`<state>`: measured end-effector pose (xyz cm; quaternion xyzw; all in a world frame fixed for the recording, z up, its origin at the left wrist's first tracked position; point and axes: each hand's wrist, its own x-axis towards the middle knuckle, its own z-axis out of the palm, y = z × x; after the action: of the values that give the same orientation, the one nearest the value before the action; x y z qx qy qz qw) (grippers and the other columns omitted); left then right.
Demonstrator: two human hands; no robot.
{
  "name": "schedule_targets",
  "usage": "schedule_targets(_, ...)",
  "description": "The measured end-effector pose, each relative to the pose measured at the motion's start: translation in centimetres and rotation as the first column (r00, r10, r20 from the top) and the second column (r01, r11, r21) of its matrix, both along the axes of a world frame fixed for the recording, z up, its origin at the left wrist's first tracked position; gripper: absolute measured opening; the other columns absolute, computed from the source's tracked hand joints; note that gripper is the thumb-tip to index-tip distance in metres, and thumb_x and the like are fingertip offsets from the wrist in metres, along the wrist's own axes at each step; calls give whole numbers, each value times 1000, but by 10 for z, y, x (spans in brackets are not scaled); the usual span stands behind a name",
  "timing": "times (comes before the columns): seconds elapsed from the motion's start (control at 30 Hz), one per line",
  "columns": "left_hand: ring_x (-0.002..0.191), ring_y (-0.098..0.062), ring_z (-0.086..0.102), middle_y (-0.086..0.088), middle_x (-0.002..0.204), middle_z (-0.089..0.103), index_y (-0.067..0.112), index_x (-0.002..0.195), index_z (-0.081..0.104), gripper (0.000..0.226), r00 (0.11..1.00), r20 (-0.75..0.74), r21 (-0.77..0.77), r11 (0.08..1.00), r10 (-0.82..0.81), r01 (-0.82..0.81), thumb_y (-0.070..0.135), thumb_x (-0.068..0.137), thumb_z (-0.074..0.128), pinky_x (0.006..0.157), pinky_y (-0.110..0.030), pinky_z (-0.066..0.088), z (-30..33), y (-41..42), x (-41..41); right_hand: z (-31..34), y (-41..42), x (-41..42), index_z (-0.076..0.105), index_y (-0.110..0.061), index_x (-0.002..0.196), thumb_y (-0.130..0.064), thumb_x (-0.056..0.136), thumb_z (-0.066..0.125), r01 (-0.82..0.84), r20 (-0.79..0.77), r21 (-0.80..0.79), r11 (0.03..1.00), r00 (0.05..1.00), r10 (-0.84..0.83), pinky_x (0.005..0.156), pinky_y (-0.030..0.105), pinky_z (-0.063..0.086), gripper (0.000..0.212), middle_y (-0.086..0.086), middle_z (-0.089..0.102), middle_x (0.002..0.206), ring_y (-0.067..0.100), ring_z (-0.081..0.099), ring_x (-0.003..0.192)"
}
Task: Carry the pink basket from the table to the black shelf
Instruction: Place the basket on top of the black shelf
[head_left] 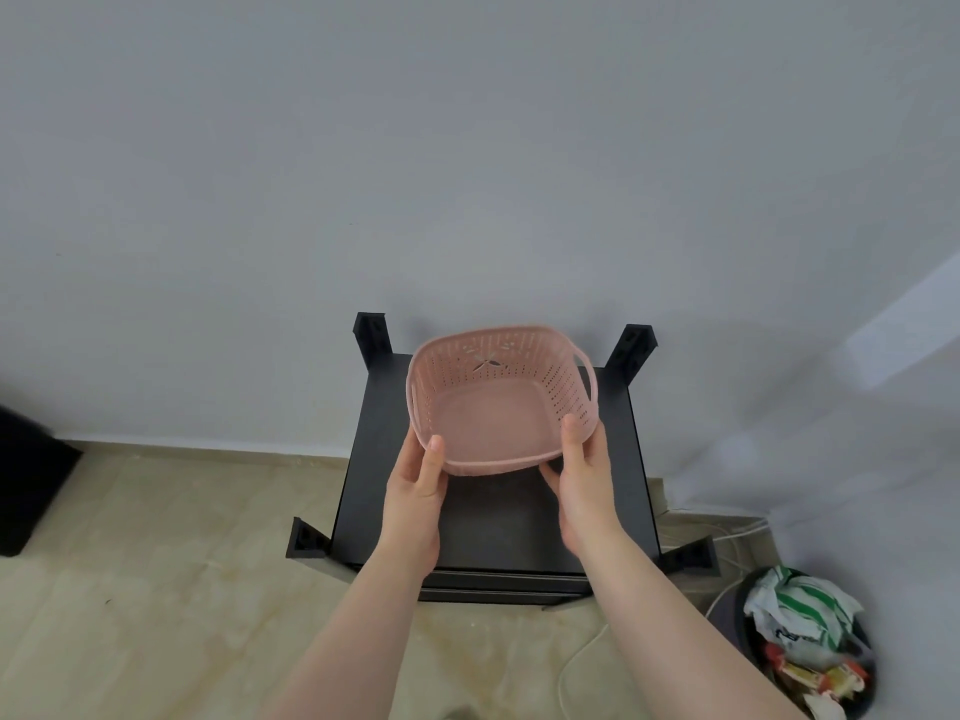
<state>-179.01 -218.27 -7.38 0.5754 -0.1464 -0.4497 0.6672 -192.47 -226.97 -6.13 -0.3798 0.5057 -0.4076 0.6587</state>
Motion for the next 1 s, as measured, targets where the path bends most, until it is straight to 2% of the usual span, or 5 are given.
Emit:
schedule_targets(0.27, 128, -10, 55, 8, 135, 64, 28, 143, 54, 43, 999, -32, 42, 999, -34, 35, 39, 101, 48, 112, -36, 38, 1, -19, 16, -3, 10, 1, 39, -33, 148, -41, 102, 43, 54, 23, 25, 998, 998, -55, 110, 47, 42, 46, -16, 52, 135, 9, 51, 124)
schedule_targets(0.4, 129, -12, 53, 8, 137, 62, 30, 144, 53, 46, 998, -36, 66, 997, -42, 44, 43, 100, 49, 114, -39, 36, 0, -24, 20, -2, 9, 3, 40, -34, 146, -39, 102, 43, 64, 11, 12, 998, 998, -65, 110, 47, 42, 44, -20, 52, 130, 10, 50, 123)
schedule_targets(0.6, 130, -15, 52, 8, 138, 61, 30, 143, 53, 47, 999, -41, 69, 997, -29, 31, 45, 98, 50, 113, -42, 37, -1, -29, 21, -2, 3, 4, 39, -31, 147, -39, 101, 46, 65, 0, 6, 998, 998, -65, 110, 49, 42, 48, -13, 51, 138, 10, 49, 125)
schedule_targets(0.77, 131, -16, 51, 8, 138, 60, 31, 143, 53, 47, 999, -46, 61, 998, -15, 18, 45, 98, 50, 111, -43, 38, 0, -30, 21, 0, 0, 5, 40, -31, 147, -40, 100, 46, 39, -7, -11, 999, 999, -39, 109, 49, 42, 48, -23, 53, 127, 3, 54, 114)
schedule_targets(1.0, 130, -18, 52, 5, 138, 60, 28, 144, 53, 47, 999, -44, 60, 998, -1, 4, 43, 100, 48, 110, -43, 40, -1, -33, 20, 0, 0, 5, 40, -31, 146, -40, 100, 47, 47, -11, -14, 999, 999, -48, 108, 49, 43, 47, -22, 53, 127, 7, 52, 118)
